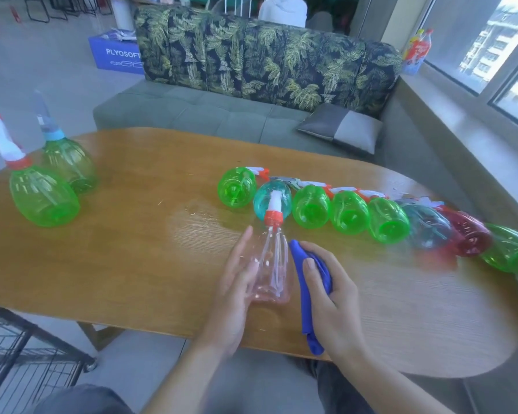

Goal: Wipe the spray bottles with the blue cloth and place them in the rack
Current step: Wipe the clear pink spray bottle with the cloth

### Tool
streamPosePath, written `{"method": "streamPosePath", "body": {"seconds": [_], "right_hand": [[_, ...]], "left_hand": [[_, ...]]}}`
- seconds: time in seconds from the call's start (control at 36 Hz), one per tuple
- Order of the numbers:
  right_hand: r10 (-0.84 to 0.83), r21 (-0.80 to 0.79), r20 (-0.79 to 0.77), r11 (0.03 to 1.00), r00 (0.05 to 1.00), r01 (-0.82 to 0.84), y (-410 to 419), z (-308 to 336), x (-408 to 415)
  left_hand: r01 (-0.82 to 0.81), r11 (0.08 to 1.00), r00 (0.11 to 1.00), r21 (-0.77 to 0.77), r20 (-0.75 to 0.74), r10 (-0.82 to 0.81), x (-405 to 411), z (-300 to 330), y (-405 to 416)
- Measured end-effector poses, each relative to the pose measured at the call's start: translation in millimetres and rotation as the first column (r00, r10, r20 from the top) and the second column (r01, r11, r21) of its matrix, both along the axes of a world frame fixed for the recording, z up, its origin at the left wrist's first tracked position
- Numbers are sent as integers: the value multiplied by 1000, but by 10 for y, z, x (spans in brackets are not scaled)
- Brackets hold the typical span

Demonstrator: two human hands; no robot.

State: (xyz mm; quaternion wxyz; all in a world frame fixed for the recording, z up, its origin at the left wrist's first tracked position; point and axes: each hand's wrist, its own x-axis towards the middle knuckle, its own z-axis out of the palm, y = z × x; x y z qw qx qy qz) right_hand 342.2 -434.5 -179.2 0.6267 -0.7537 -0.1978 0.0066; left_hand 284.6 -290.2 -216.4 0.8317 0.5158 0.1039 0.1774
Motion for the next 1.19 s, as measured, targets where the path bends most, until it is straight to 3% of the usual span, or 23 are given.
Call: {"method": "streamPosePath", "body": {"seconds": [0.14, 0.36, 0.58, 0.69, 0.81, 0.92, 1.08, 1.14, 1.19], "right_hand": [[15, -4, 22, 1000, 1000, -15, -14, -30, -47], [32, -52, 136, 998, 990, -25, 14, 108, 112], [110, -303, 294, 953, 950, -16, 243, 221, 418], [155, -325, 380, 945, 912, -25, 293, 99, 343], [258, -330, 544, 941, 799, -79, 178, -14, 255], [421, -450, 685, 886, 595, -110, 45, -94, 148], [553, -555, 758, 826, 347, -103, -145, -124, 86], [554, -544, 744, 827, 374, -141, -172, -85, 106], [488, -463, 699, 866, 523, -189, -161, -16, 144]], "left_hand": [[15, 999, 1000, -34, 4, -15, 21, -2, 5], [-31, 998, 1000, 55, -3, 31, -3, -28, -12], [-49, 996, 999, 70, -3, 49, 24, -12, -33], [-45, 998, 999, 45, -6, 45, 16, -1, -17], [-40, 999, 999, 26, -8, 41, -9, 35, -21], [-47, 998, 999, 37, -20, 48, -8, 48, -12], [-8, 998, 1000, 59, -5, 8, -51, 19, -10], [1, 999, 1000, 51, -2, -1, -40, 10, -19], [3, 998, 1000, 56, -10, -2, -31, 20, -36]]}}
